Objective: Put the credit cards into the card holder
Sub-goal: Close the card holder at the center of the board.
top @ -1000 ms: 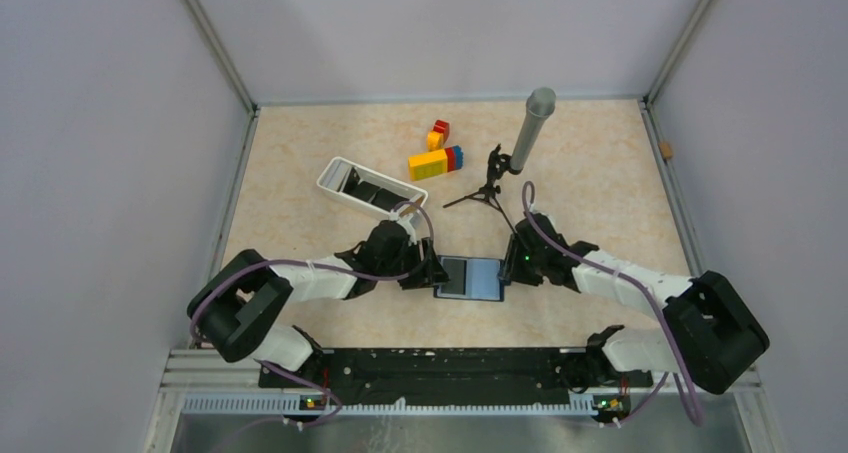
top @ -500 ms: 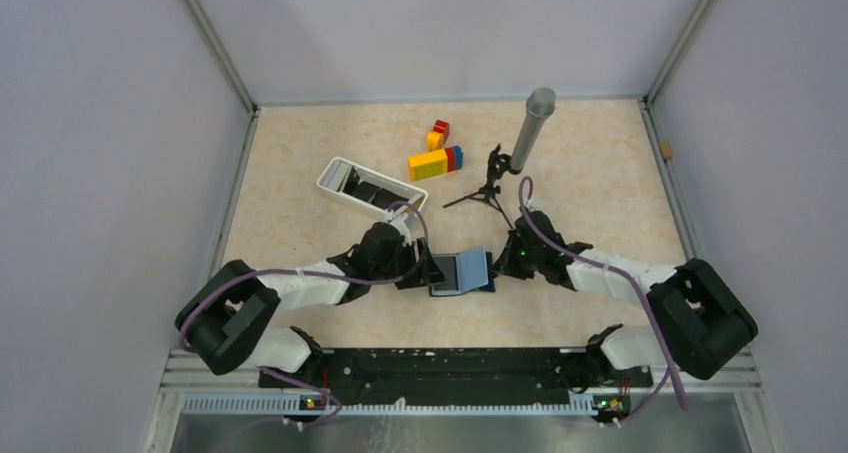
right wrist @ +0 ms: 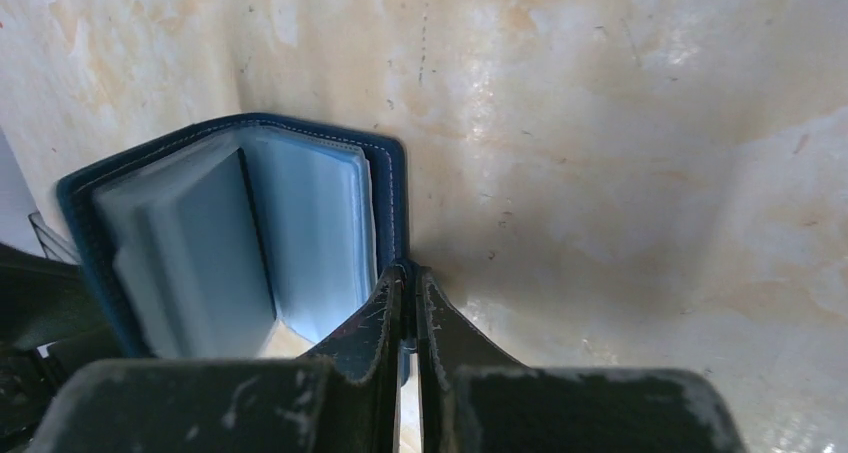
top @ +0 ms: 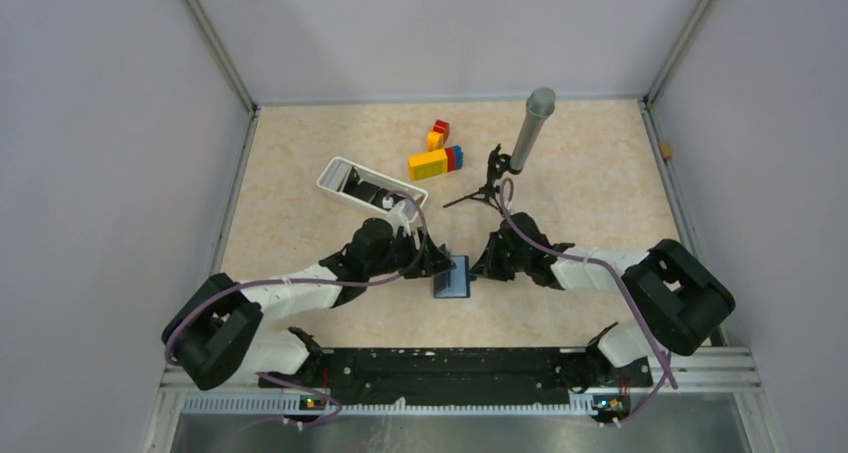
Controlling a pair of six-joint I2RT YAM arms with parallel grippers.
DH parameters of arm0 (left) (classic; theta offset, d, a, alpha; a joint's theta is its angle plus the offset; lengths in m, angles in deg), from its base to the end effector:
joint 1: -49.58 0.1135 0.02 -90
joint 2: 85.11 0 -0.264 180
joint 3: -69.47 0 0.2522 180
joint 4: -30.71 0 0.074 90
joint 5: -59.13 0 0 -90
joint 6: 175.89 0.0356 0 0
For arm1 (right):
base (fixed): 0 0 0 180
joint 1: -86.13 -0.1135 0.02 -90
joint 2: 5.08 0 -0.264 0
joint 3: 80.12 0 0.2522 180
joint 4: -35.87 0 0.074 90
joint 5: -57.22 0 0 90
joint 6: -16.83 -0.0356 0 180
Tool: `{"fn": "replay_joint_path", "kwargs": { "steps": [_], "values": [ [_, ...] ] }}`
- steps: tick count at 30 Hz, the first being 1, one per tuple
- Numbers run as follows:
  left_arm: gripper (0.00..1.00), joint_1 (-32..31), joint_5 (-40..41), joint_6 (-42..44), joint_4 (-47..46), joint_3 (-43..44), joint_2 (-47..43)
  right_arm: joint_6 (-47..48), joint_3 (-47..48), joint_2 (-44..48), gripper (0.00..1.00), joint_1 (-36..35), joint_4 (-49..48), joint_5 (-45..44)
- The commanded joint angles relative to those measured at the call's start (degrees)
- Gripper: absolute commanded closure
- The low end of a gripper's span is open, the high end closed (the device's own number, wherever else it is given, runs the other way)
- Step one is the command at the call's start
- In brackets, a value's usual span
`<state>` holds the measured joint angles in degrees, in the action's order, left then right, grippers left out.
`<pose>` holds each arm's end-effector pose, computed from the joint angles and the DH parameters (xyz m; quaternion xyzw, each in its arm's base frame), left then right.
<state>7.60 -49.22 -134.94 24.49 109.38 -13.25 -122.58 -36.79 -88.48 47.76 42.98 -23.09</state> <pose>0.1775 -0.1748 0.1841 0.0331 0.8396 -0.4692 0.2716 0.1976 0.1641 0.1334 0.0585 0.9263 0.3088 0.2076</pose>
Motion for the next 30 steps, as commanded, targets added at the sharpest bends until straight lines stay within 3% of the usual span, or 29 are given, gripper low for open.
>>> {"fn": "replay_joint_path", "kwargs": {
  "steps": [1,8,15,19,24,30],
  "values": [
    [0.38,-0.2,-3.6,-0.2,-8.1,0.8,6.0,-0.5,-0.3,-2.4,1.00,-1.6,2.3,-1.3],
    [0.39,-0.2,-6.9,-2.2,-14.9,0.7,11.8,-2.5,-2.6,1.5,1.00,-1.6,2.7,-5.3],
    [0.36,-0.2,5.5,5.0,4.0,2.9,1.8,-3.5,-5.5,4.7,1.00,-1.6,-0.1,-5.3],
    [0.40,0.1,13.7,1.7,12.4,2.2,-0.4,-4.5,-7.2,6.8,1.00,-1.6,-1.8,-5.5],
    [0.47,1.0,12.0,-2.0,10.7,0.7,2.5,-4.6,-7.1,6.2,1.00,-1.6,-1.9,-5.1],
    [0.48,1.0,6.3,-1.5,9.0,3.7,9.3,-4.3,-6.9,5.9,1.00,-1.6,-2.2,-4.7]
  ]
}}
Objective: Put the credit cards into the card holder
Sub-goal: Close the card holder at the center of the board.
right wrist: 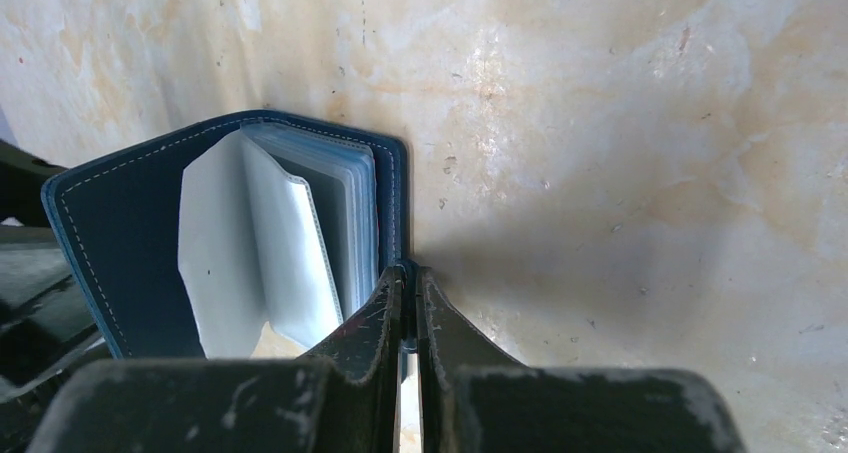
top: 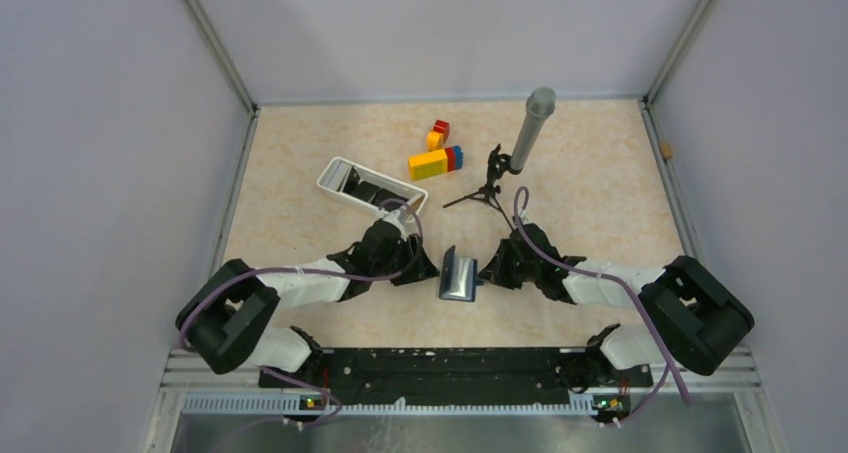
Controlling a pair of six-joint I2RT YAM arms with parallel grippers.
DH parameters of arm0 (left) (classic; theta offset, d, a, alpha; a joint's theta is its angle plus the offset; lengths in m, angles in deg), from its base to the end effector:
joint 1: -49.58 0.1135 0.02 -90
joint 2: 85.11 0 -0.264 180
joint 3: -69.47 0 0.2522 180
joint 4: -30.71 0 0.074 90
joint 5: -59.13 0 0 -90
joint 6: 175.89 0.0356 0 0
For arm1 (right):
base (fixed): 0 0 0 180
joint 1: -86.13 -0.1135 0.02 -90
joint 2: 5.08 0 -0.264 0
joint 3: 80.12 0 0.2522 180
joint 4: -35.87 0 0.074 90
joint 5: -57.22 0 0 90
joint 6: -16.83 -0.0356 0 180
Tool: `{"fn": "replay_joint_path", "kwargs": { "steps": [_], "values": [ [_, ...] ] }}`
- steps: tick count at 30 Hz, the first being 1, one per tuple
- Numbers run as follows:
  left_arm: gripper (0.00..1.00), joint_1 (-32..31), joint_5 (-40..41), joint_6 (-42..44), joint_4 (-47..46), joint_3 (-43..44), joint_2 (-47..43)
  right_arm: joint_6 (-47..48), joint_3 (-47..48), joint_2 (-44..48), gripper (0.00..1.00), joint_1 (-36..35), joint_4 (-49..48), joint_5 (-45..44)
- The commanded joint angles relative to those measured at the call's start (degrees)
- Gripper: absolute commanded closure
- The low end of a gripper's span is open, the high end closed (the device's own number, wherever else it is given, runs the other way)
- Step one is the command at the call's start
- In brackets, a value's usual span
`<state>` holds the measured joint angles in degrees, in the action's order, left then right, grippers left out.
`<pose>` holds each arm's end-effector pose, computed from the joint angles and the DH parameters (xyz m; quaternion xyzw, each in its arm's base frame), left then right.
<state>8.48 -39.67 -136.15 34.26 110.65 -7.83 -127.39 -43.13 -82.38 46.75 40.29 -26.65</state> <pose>0.1846 -0.1683 0.1528 -0.0395 0.9021 -0.3520 0.2467 0.1769 0.1501 0.1309 0.0986 0.9166 0.3139 0.2271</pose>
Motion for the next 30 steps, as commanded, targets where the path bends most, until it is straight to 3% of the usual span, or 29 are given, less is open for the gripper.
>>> {"fn": "replay_joint_path", "kwargs": {
  "steps": [1,12,24,30],
  "values": [
    [0.48,0.1,-4.6,-0.3,-1.1,3.0,5.4,0.4,-0.6,-0.2,1.00,-0.6,0.4,-1.1],
    [0.50,0.1,-16.9,-1.4,-12.3,5.5,14.5,-1.0,-1.8,-0.1,1.00,-0.6,-1.5,-0.4],
    [0.66,0.0,-20.9,-5.8,-27.7,1.6,15.3,-3.0,-3.4,-2.6,1.00,-0.6,-8.7,2.5],
    [0.97,0.1,-20.1,-5.5,-28.2,0.6,14.2,-2.8,-3.3,-1.2,1.00,-0.6,-7.3,0.6]
  ]
}}
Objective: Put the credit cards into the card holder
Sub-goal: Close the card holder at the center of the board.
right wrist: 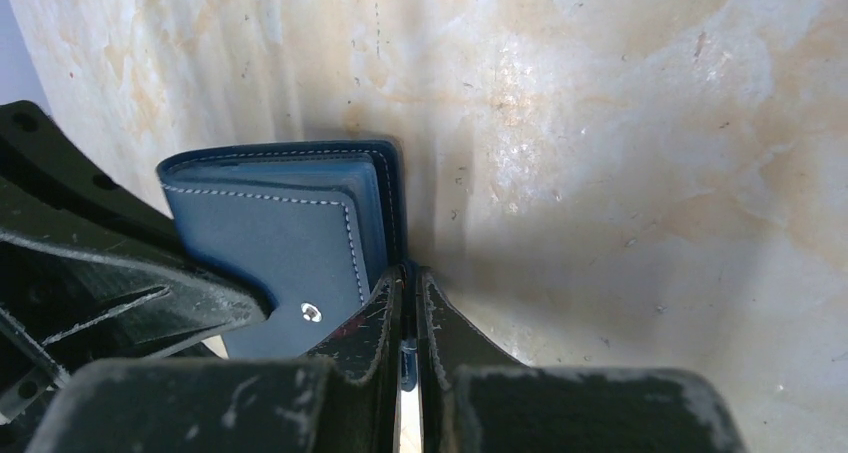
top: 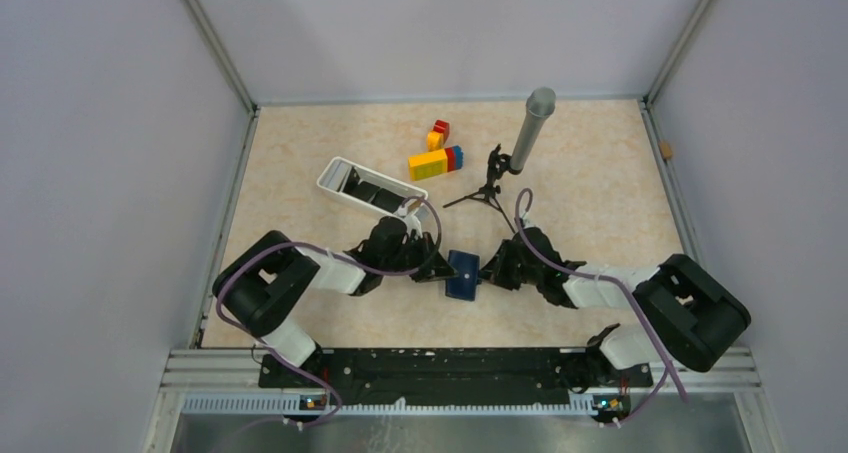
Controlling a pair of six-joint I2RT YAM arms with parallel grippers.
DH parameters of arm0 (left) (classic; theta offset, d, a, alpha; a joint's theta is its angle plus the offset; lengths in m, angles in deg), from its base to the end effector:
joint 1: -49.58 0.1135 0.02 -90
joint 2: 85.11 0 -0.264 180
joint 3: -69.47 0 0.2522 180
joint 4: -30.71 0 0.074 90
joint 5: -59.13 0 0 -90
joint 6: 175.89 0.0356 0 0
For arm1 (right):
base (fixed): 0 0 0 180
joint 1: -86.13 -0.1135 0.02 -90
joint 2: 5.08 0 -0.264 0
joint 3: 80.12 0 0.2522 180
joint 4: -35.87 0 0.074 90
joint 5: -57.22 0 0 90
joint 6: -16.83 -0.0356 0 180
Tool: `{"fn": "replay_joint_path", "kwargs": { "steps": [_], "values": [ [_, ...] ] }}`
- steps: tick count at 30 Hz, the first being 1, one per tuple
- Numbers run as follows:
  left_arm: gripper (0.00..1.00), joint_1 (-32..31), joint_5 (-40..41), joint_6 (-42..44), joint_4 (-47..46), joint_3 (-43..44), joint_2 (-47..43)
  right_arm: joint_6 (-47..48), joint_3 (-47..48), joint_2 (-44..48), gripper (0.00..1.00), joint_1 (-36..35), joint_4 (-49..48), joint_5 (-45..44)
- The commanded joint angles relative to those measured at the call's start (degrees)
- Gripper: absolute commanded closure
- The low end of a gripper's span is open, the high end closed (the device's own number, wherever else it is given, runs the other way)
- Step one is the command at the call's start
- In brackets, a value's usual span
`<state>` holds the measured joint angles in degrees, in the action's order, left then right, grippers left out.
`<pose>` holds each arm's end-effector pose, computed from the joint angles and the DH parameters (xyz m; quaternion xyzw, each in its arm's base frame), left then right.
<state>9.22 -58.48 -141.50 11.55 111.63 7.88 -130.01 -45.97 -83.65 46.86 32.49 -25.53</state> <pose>0.2049 -0.1958 0.1262 0.0027 0.8559 -0.4911 0.1619 0.1754 0.1492 0.1240 0.1128 0.9016 0.3461 0.2336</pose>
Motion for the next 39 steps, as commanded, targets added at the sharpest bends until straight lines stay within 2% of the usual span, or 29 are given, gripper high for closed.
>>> {"fn": "replay_joint_path", "kwargs": {
  "steps": [1,5,8,11,17,19,22,25,29,35,38,39],
  "values": [
    [1.00,-0.6,-0.7,0.3,-4.9,-0.4,-2.0,0.1,-0.1,0.6,1.00,-0.7,2.2,-1.8],
    [1.00,-0.1,1.6,3.4,-0.4,-0.8,-5.7,2.0,1.1,3.7,0.99,-0.7,11.2,-8.6],
    [1.00,0.8,2.7,6.3,3.4,-0.9,-10.8,3.4,2.1,6.2,0.94,-0.4,19.3,-14.2],
    [1.00,2.3,3.1,9.3,8.0,-0.6,-16.3,5.0,2.5,8.5,0.89,1.6,23.6,-16.2],
    [1.00,7.3,-2.2,16.3,19.9,3.5,-24.0,11.2,4.1,15.7,0.63,5.7,27.8,-15.5],
    [1.00,9.1,-5.6,19.0,25.1,6.4,-25.0,14.1,5.0,19.3,0.51,6.1,26.3,-12.3],
    [1.00,11.2,-10.9,23.0,30.6,10.0,-25.6,17.6,5.4,25.7,0.32,6.6,20.2,-2.4],
    [1.00,11.6,-15.5,23.5,30.8,10.6,-26.9,20.0,5.9,29.5,0.23,6.6,11.4,11.0],
    [1.00,11.5,-22.8,22.8,27.9,10.5,-28.2,20.9,8.6,27.8,0.22,6.6,5.2,23.7],
    [1.00,11.4,-32.9,17.0,19.5,9.8,-28.8,22.3,12.0,23.4,0.20,6.6,1.2,30.3],
    [1.00,11.4,-34.2,19.3,22.4,11.2,-28.8,20.7,14.0,19.3,0.21,6.5,-3.9,36.1],
    [1.00,11.4,-34.4,20.0,23.8,12.0,-28.4,20.1,14.8,18.0,0.25,6.3,-5.1,38.0]
  ]
}}
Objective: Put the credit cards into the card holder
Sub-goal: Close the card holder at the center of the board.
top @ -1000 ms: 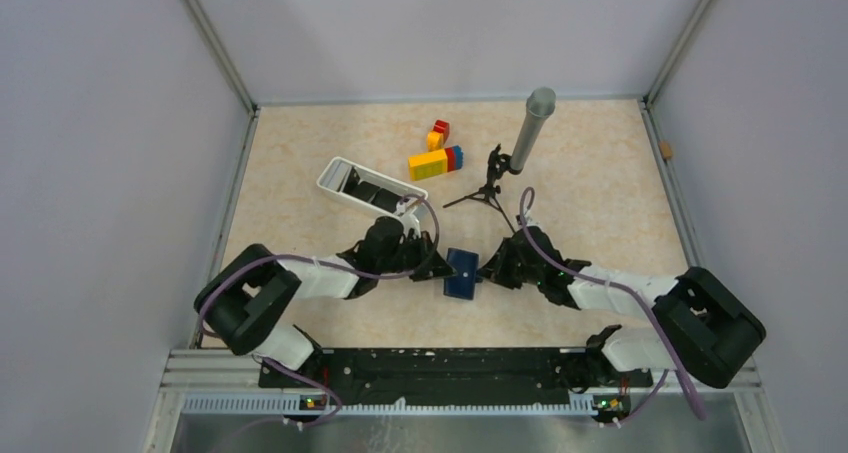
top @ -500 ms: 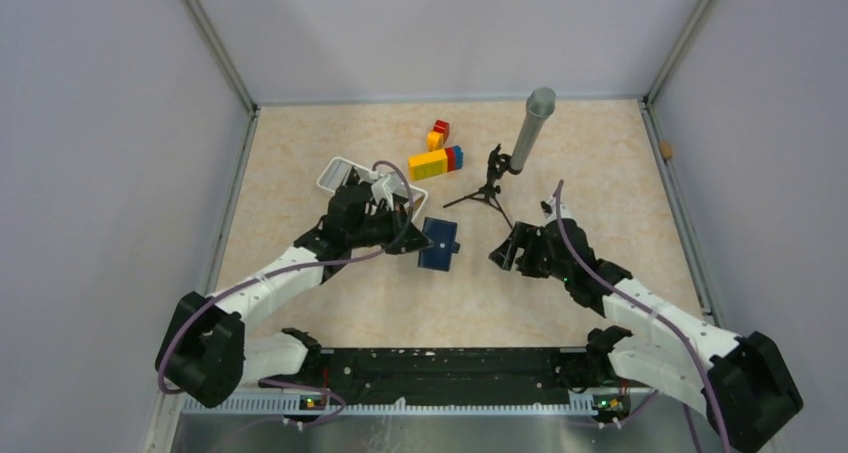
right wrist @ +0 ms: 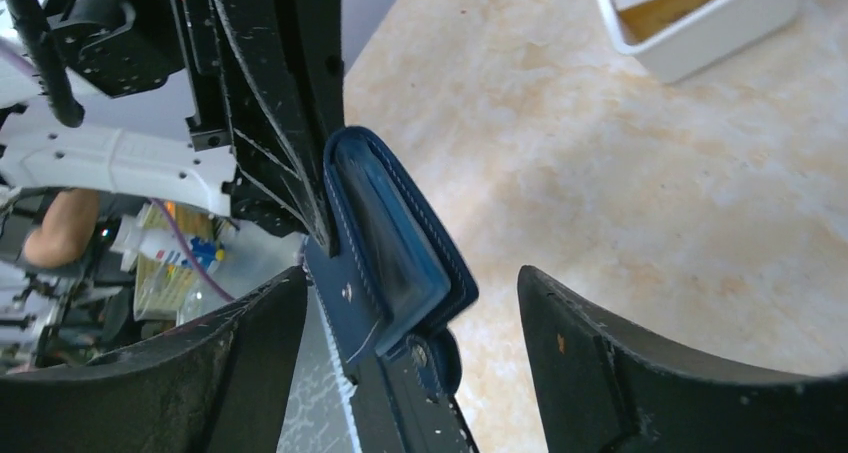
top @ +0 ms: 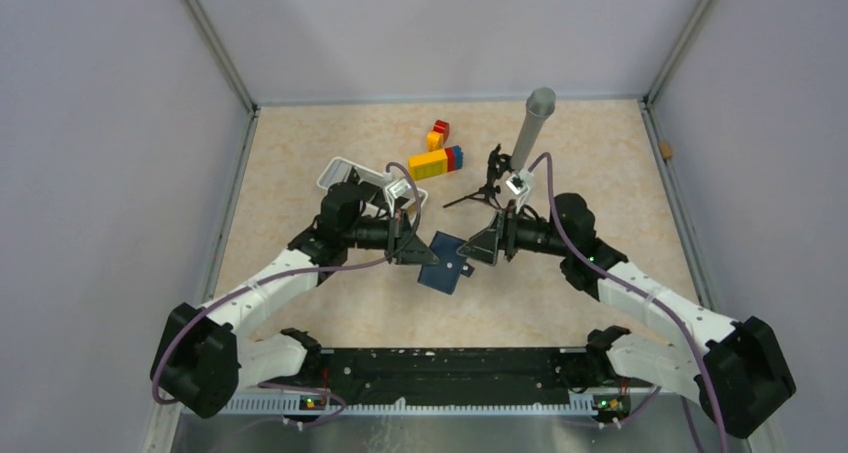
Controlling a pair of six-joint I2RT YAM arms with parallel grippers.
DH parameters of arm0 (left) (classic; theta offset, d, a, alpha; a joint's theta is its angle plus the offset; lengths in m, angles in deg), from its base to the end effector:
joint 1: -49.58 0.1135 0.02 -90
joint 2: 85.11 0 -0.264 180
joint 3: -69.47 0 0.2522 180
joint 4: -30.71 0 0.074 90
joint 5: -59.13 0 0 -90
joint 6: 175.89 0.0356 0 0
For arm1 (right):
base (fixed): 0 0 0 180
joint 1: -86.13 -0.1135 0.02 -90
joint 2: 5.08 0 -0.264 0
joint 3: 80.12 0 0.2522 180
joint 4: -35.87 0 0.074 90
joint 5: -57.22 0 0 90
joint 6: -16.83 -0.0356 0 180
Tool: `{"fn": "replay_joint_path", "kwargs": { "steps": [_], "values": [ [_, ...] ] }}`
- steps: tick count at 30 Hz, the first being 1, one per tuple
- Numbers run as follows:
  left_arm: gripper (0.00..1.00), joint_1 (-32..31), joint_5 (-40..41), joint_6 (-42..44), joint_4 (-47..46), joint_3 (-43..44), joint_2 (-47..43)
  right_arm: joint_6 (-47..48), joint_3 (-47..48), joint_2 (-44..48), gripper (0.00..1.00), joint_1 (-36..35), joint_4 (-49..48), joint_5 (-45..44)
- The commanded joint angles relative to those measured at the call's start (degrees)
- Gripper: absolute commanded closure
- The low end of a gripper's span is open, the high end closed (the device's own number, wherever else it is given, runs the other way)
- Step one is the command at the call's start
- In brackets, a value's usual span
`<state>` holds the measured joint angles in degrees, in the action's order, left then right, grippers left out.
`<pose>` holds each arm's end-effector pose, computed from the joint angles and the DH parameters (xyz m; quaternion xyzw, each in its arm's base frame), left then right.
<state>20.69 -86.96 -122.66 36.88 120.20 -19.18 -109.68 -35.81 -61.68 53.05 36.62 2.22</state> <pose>0.1986 -0.1433 0.2542 0.2143 0.7455 -0.5961 0.2075 0.1745 0.1381 0.2569 -0.1647 0.7519 0.5320 0.3530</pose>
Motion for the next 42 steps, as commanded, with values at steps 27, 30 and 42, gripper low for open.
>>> {"fn": "replay_joint_path", "kwargs": {
  "steps": [27,30,42],
  "values": [
    [1.00,1.9,-8.3,-6.1,-9.4,1.5,2.4,-0.5,4.1,-6.3,0.51,-1.0,-7.2,13.3],
    [1.00,2.8,-6.9,-4.7,-6.7,1.8,2.6,-0.4,3.8,-5.8,0.55,-1.0,-6.0,13.9],
    [1.00,5.9,-2.7,-2.0,0.6,3.0,5.1,2.4,4.2,-6.5,0.60,-1.5,-1.7,16.0]
  ]
}}
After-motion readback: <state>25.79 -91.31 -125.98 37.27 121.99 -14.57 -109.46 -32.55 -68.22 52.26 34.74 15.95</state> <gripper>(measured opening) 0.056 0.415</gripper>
